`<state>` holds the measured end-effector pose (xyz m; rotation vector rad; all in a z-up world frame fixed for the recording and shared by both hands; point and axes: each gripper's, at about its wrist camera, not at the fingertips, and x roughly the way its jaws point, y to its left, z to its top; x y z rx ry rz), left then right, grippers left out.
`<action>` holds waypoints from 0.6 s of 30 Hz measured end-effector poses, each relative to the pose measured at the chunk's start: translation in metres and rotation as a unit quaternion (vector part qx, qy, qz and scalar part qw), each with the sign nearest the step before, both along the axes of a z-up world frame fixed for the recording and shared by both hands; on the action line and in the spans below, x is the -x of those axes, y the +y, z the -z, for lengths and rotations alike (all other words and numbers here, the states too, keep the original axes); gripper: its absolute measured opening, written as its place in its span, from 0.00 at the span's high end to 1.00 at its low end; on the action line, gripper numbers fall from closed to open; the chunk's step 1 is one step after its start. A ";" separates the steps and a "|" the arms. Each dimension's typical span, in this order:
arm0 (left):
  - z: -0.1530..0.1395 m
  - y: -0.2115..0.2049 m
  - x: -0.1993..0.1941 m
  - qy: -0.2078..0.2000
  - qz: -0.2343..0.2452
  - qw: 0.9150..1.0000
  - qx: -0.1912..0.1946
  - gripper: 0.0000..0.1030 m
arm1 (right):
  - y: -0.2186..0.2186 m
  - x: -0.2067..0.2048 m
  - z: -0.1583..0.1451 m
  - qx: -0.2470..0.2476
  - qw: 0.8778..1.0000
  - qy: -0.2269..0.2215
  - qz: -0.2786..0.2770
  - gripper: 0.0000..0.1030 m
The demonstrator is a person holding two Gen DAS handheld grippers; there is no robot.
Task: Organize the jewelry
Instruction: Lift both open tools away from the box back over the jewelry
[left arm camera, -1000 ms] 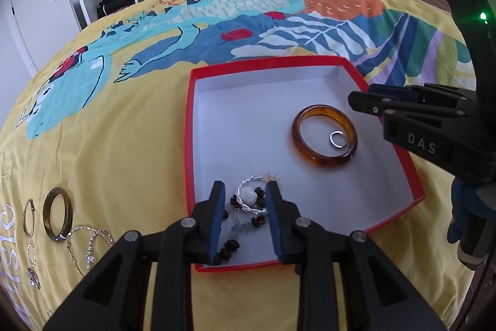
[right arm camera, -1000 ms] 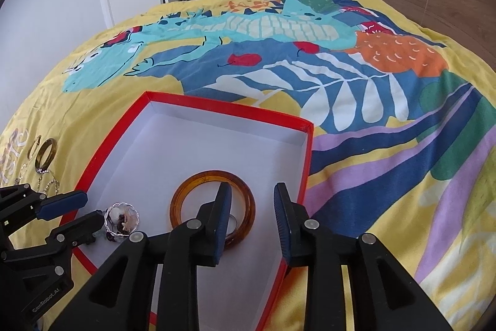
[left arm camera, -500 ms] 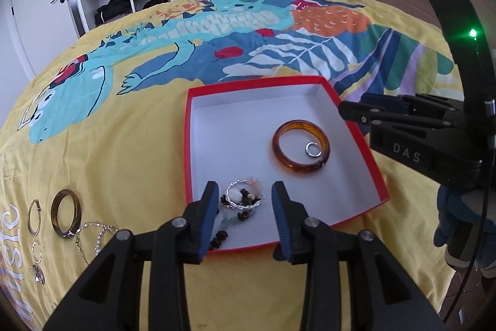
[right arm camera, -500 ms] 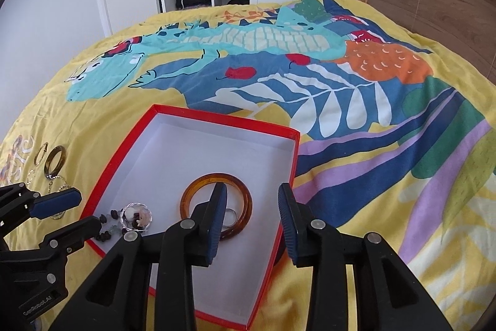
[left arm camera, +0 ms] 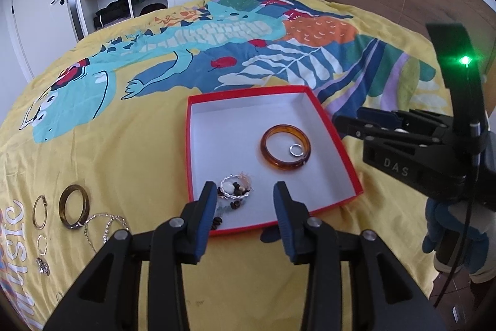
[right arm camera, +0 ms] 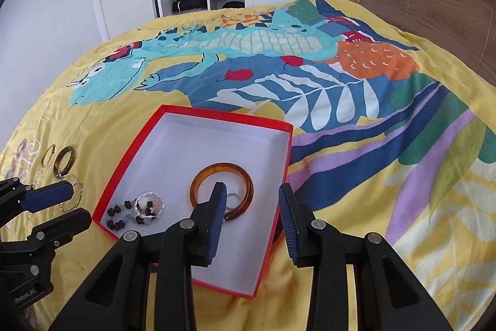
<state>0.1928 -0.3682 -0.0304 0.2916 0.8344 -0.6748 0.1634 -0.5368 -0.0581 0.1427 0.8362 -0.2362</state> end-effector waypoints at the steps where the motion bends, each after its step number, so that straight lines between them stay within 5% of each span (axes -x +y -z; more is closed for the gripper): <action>1: -0.002 0.002 0.003 0.000 0.002 1.000 0.002 0.61 | 0.002 0.002 -0.001 0.000 1.000 0.000 0.000 0.66; 18: -0.033 0.055 0.039 0.003 0.000 1.000 0.026 0.56 | 0.040 0.042 -0.027 0.001 1.000 -0.004 0.001 0.66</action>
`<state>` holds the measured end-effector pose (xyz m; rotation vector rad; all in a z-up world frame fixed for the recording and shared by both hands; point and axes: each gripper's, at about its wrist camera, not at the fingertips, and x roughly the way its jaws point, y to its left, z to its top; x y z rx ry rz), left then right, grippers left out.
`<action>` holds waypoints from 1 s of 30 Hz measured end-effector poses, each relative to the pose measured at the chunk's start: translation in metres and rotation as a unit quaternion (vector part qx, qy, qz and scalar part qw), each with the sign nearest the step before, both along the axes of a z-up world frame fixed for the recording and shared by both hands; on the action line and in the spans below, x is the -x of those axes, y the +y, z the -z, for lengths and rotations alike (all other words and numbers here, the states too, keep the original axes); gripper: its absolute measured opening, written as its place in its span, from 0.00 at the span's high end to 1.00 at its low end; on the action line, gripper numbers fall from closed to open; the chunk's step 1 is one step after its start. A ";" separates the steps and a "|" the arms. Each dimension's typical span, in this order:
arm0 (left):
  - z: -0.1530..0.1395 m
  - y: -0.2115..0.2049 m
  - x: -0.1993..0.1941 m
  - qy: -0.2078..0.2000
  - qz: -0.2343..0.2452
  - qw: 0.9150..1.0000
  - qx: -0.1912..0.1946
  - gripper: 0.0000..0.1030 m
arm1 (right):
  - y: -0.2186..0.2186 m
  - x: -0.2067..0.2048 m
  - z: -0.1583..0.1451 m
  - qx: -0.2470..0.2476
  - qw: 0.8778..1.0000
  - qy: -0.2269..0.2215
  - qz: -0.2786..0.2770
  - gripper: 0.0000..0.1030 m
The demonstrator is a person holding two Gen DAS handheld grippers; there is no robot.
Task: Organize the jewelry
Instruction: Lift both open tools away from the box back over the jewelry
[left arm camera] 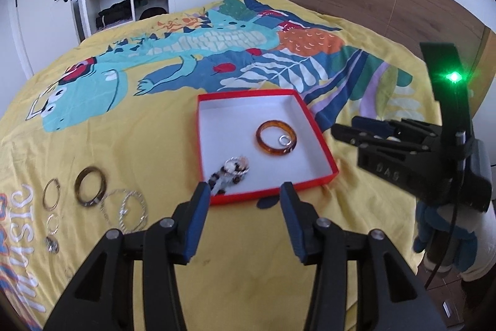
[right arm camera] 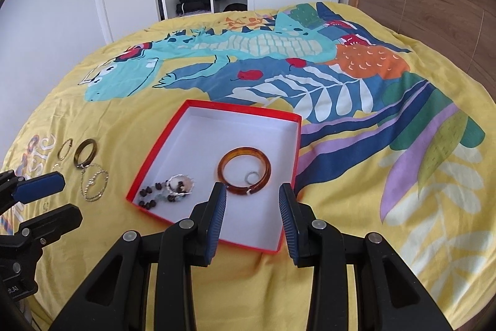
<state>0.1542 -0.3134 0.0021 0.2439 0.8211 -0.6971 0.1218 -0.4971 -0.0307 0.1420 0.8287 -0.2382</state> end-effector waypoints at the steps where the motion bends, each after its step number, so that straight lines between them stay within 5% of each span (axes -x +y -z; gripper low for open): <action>1: 0.001 0.008 0.003 -0.001 -0.005 1.000 -0.003 0.56 | 0.003 0.003 -0.002 -0.002 1.000 -0.002 0.001 0.66; 14: 0.001 0.135 0.053 0.002 -0.081 0.997 -0.020 0.56 | 0.066 0.066 -0.024 -0.020 1.000 -0.008 -0.016 0.65; 30: -0.006 0.293 0.123 -0.008 -0.222 0.975 -0.021 0.56 | 0.149 0.143 -0.053 -0.032 0.996 -0.049 -0.064 0.59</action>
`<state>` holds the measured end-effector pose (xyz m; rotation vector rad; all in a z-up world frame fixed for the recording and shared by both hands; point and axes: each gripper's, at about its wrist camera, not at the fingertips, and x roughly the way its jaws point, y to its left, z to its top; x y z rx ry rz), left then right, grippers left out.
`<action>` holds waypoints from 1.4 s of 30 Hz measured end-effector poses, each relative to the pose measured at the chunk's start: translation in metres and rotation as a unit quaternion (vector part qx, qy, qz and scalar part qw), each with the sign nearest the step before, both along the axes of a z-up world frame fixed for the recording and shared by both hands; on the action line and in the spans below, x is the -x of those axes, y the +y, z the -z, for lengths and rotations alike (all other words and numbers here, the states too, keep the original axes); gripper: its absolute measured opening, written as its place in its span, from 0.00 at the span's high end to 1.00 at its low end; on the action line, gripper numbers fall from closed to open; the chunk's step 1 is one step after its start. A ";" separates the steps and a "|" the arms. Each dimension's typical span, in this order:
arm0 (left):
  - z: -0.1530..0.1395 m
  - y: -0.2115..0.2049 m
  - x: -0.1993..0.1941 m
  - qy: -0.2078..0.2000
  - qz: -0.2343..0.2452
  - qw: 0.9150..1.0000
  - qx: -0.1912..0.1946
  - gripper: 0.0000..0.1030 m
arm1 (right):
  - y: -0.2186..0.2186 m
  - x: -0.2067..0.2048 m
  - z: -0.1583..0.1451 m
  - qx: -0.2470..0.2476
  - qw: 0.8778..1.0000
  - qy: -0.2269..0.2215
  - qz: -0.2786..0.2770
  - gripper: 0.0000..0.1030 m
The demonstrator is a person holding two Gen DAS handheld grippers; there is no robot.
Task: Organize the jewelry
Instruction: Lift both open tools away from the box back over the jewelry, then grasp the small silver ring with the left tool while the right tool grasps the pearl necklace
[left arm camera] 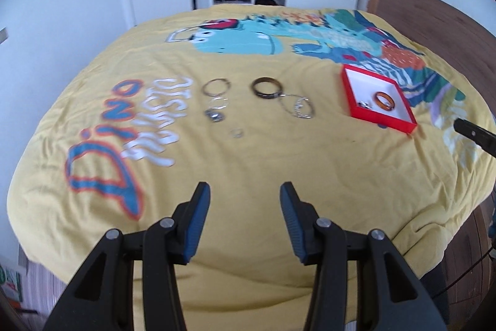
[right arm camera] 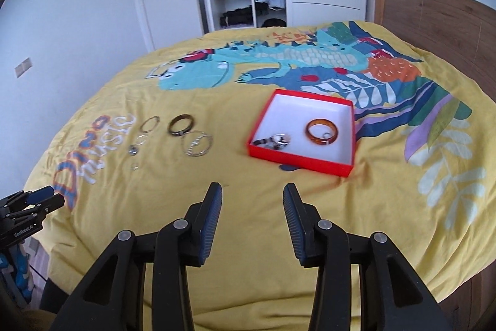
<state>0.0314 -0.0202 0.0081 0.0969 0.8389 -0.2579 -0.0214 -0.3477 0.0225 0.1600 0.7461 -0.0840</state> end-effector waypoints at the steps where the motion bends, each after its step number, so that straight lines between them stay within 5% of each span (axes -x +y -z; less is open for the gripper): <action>1: -0.001 0.005 0.002 0.000 -0.004 1.000 0.002 0.56 | 0.003 0.003 -0.001 0.000 1.000 -0.002 -0.003 0.59; 15: 0.022 0.046 -0.015 0.028 -0.059 0.998 0.010 0.56 | 0.013 -0.014 0.021 -0.020 1.000 0.020 -0.010 0.57; 29: 0.064 0.014 -0.069 0.079 -0.036 0.996 0.010 0.56 | 0.031 -0.075 0.075 -0.044 0.995 0.080 -0.047 0.51; 42: 0.106 -0.019 -0.146 0.107 -0.027 0.994 0.012 0.56 | 0.056 -0.168 0.121 -0.050 0.987 0.112 -0.100 0.28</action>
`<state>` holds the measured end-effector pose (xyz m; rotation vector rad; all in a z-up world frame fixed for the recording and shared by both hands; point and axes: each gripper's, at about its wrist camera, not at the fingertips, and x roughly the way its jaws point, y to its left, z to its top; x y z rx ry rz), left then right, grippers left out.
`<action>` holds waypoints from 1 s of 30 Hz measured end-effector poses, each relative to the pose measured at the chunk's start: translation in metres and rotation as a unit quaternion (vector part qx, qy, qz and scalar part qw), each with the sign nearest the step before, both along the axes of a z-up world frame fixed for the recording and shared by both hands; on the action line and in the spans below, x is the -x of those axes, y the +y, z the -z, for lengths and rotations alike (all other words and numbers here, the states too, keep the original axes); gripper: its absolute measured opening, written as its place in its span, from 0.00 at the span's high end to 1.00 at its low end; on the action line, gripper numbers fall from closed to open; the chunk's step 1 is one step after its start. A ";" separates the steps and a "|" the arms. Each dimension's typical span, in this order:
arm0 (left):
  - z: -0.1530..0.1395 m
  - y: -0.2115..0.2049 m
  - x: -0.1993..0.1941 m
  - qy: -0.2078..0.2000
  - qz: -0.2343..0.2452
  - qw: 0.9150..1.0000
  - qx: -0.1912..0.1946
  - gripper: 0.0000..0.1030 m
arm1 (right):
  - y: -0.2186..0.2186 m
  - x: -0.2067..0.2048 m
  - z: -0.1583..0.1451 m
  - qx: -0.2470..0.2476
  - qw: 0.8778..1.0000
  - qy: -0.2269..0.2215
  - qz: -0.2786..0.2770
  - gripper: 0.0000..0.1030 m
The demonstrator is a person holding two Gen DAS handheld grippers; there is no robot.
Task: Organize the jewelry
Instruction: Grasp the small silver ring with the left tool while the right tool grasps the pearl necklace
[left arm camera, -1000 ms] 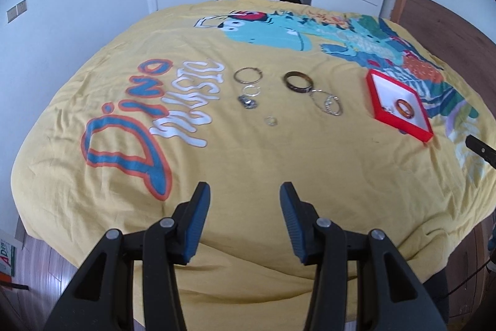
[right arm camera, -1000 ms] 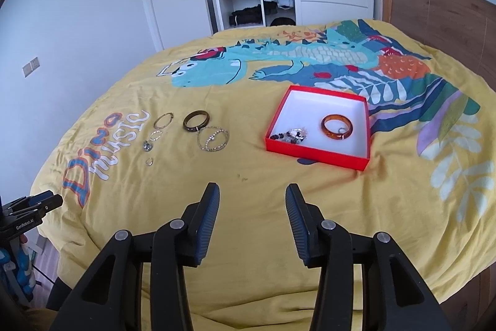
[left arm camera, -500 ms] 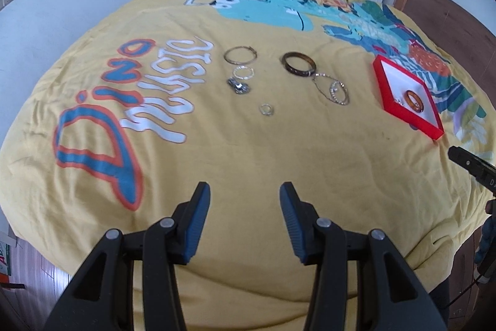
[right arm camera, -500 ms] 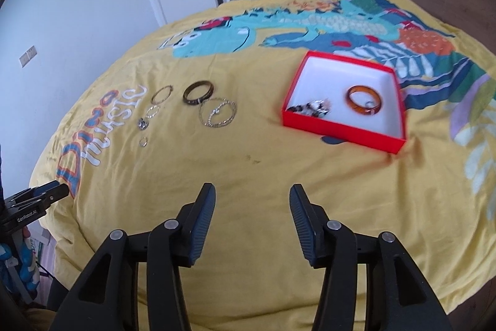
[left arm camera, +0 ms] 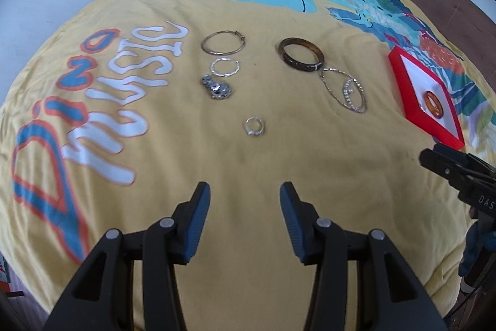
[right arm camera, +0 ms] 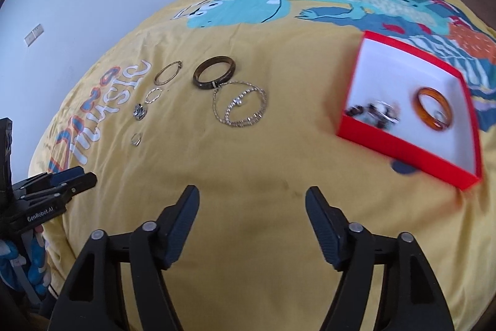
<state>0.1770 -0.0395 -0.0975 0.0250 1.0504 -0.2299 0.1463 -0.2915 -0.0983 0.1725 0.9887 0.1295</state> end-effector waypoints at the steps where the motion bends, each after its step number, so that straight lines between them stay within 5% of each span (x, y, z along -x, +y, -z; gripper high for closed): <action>1: 0.004 -0.002 -0.005 0.002 0.001 1.000 -0.001 0.56 | 0.002 -0.008 0.003 -0.001 1.000 0.002 -0.003 0.27; 13: 0.036 -0.014 -0.057 0.019 -0.010 1.000 0.011 0.56 | 0.020 -0.084 0.037 0.000 1.000 0.012 -0.023 0.20; 25: 0.043 -0.016 -0.063 0.008 -0.004 1.000 0.003 0.57 | 0.042 -0.128 0.056 0.029 0.999 0.019 -0.030 0.20; 30: 0.044 -0.020 -0.063 0.004 -0.003 1.000 -0.009 0.58 | 0.044 -0.131 0.061 0.052 0.998 0.019 -0.024 0.42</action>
